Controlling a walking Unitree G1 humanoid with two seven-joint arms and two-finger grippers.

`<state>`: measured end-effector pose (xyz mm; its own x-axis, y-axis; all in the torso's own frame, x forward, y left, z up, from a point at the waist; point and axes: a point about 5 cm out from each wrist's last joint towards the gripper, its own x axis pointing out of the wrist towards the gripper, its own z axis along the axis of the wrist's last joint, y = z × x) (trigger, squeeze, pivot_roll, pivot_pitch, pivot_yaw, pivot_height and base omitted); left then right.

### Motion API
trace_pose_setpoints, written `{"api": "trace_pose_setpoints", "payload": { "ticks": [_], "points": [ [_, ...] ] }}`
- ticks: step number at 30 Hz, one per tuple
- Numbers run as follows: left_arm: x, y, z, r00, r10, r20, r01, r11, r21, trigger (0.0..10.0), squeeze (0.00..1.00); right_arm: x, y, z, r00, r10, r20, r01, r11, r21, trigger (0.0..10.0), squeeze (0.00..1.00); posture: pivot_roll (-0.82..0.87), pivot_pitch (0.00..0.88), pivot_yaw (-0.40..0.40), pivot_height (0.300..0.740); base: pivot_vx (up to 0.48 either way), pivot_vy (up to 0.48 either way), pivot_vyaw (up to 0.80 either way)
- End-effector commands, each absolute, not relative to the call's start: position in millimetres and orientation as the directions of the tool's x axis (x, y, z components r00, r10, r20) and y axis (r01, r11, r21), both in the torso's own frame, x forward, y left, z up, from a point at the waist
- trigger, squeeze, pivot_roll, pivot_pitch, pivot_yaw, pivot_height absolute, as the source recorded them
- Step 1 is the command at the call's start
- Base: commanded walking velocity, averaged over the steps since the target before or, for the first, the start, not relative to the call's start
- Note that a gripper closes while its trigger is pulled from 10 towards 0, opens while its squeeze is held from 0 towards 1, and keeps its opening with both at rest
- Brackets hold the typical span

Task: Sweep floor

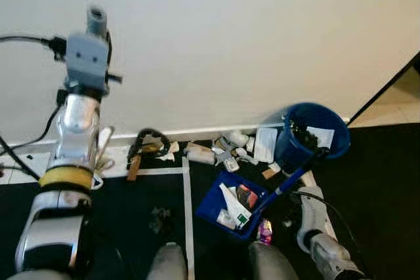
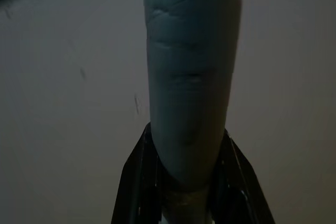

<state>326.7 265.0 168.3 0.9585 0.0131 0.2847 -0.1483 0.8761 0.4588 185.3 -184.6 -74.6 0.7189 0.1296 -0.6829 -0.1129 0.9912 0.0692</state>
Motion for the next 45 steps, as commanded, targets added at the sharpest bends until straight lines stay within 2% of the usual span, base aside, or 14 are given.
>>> {"api": "trace_pose_setpoints", "payload": {
  "ticks": [1, 7, 10, 14, 21, 29, 38, 39, 40, 43, 44, 45],
  "points": [
    [325.1, 262.2, 166.8, 0.961, -0.003, 0.277, -0.134, 0.871, 0.474, 10.0, 0.0, 183.4, -184.7, -76.1, 0.706, 0.132, -0.695, -0.121, 0.991, 0.065, 10.0, 0.0, 0.13, 0.037, -0.061, 0.74, 0.0, 0.0, 0.0],
    [302.3, 240.3, 108.5, 0.991, -0.028, 0.128, -0.029, 0.905, 0.424, 10.0, 0.0, 187.6, -182.2, -74.4, 0.71, 0.139, -0.69, -0.131, 0.989, 0.065, 10.0, 0.0, 0.13, 0.022, -0.065, 0.74, 0.0, 0.0, 0.0],
    [297.1, 237.1, 93.3, 0.995, 0.01, 0.097, -0.046, 0.926, 0.375, 10.0, 0.0, 187.8, -182.2, -74.3, 0.711, 0.139, -0.689, -0.131, 0.989, 0.065, 10.0, 0.0, 0.13, 0.021, -0.065, 0.74, 0.0, 0.0, 0.0],
    [290.9, 238.5, 70.0, 0.99, 0.138, 0.043, -0.144, 0.956, 0.254, 10.0, 0.0, 186.4, -183.2, -74.8, 0.711, 0.137, -0.69, -0.128, 0.99, 0.064, 10.0, 0.0, 0.13, 0.021, -0.064, 0.74, 0.0, 0.0, 0.0],
    [286.9, 231.0, 60.0, 0.991, 0.133, 0.027, -0.136, 0.961, 0.239, 10.0, 0.0, 183.7, -183.3, -75.8, 0.71, 0.134, -0.691, -0.123, 0.99, 0.065, 10.0, 0.0, 0.11, 0.03, -0.058, 0.74, 0.0, 0.0, 0.0],
    [290.0, 224.6, 60.5, 0.976, 0.204, 0.072, -0.213, 0.964, 0.159, 10.0, 0.0, 181.3, -181.4, -77.0, 0.712, 0.133, -0.69, -0.114, 0.991, 0.073, 10.0, 0.0, 0.11, 0.039, -0.05, 0.74, 0.0, 0.0, 0.0],
    [294.7, 220.0, 55.5, 0.978, 0.206, 0.022, -0.206, 0.958, 0.197, 10.0, 0.0, 187.0, -182.7, -72.8, 0.744, 0.125, -0.656, -0.093, 0.992, 0.083, 10.0, 0.0, 0.1, 0.039, -0.044, 0.74, 0.0, 0.0, 0.0],
    [294.0, 221.0, 50.2, 0.976, 0.216, -0.019, -0.205, 0.949, 0.239, 10.0, 0.0, 194.2, -187.6, -67.1, 0.777, 0.098, -0.622, -0.083, 0.995, 0.053, 10.0, 0.0, 0.1, 0.041, -0.042, 0.74, 0.0, 0.0, 0.0],
    [294.0, 221.0, 50.2, 0.976, 0.216, -0.019, -0.205, 0.949, 0.239, 10.0, 0.0, 194.2, -187.6, -67.1, 0.777, 0.098, -0.622, -0.083, 0.995, 0.053, 10.0, 0.0, 0.1, 0.041, -0.042, 0.74, 0.0, 0.0, 0.0],
    [292.2, 222.5, 47.0, 0.973, 0.229, -0.034, -0.214, 0.943, 0.254, 10.0, 0.0, 198.4, -199.5, -60.1, 0.821, 0.022, -0.571, -0.069, 0.996, -0.061, 10.0, 0.0, 0.1, 0.044, -0.044, 0.74, 0.0, 0.0, 0.0],
    [291.4, 223.0, 46.3, 0.972, 0.234, -0.035, -0.218, 0.943, 0.252, 10.0, 0.0, 199.6, -203.2, -56.7, 0.843, 0.003, -0.538, -0.048, 0.996, -0.069, 10.0, 0.45, 0.1, 0.044, -0.044, 0.74, 0.0, 0.0, 0.0],
    [290.4, 223.7, 45.3, 0.97, 0.24, -0.039, -0.223, 0.941, 0.254, 10.0, 0.0, 201.2, -206.5, -52.7, 0.865, -0.011, -0.501, -0.034, 0.996, -0.081, 10.0, 1.0, 0.1, 0.044, -0.044, 0.74, 0.0, 0.0, 0.0]
  ]
}}
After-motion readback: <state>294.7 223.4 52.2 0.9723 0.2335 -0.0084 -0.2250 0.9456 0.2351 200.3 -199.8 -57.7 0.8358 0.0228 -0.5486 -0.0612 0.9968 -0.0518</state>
